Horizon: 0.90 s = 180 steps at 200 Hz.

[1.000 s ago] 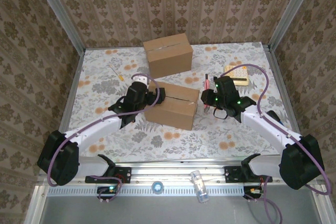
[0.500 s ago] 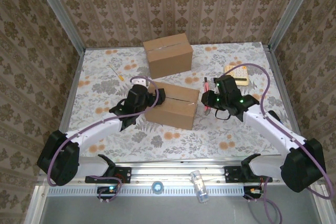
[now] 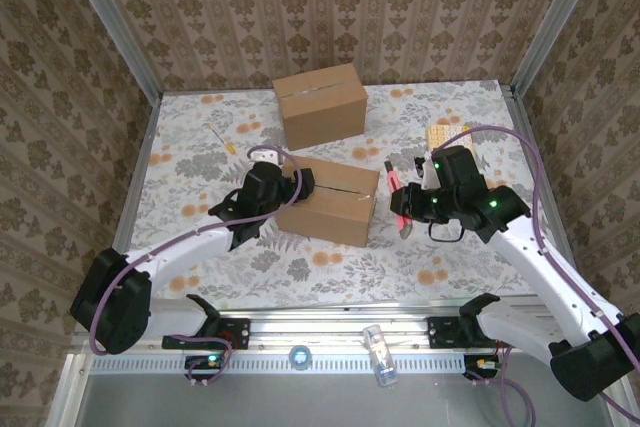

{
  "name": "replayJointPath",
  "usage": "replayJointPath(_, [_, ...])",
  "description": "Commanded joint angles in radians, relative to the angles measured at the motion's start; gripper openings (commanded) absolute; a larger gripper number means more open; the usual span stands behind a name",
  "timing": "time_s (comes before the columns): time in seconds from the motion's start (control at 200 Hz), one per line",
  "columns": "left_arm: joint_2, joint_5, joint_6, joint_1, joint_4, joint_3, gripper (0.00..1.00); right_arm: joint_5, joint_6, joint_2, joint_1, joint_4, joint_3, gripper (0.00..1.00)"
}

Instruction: Unpack the express box

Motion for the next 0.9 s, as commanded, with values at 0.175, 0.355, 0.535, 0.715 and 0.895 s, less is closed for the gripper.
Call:
replayJointPath(0.175, [0.052,-0.024,0.002,0.007,-0.196,-0.061,0.9,-0.149,0.074,-0.068,-0.006,-0.002,-0.046,0.0])
replayJointPath(0.355, [0.062,-0.023,0.001,0.007,-0.193,-0.058,0.9,-0.168,0.147,-0.085,-0.005,0.029,-0.107,0.0])
replayJointPath(0.535, [0.071,-0.021,-0.001,0.007,-0.187,-0.059,0.91,-0.17,0.169,-0.106,-0.005,0.034,-0.141,0.0])
replayJointPath(0.715, [0.072,-0.017,-0.003,0.007,-0.181,-0.062,0.91,-0.183,0.189,-0.116,-0.006,0.07,-0.159,0.0])
replayJointPath(0.895, [0.076,-0.017,-0.007,0.006,-0.176,-0.065,0.91,-0.187,0.198,-0.111,-0.006,0.094,-0.172,0.0])
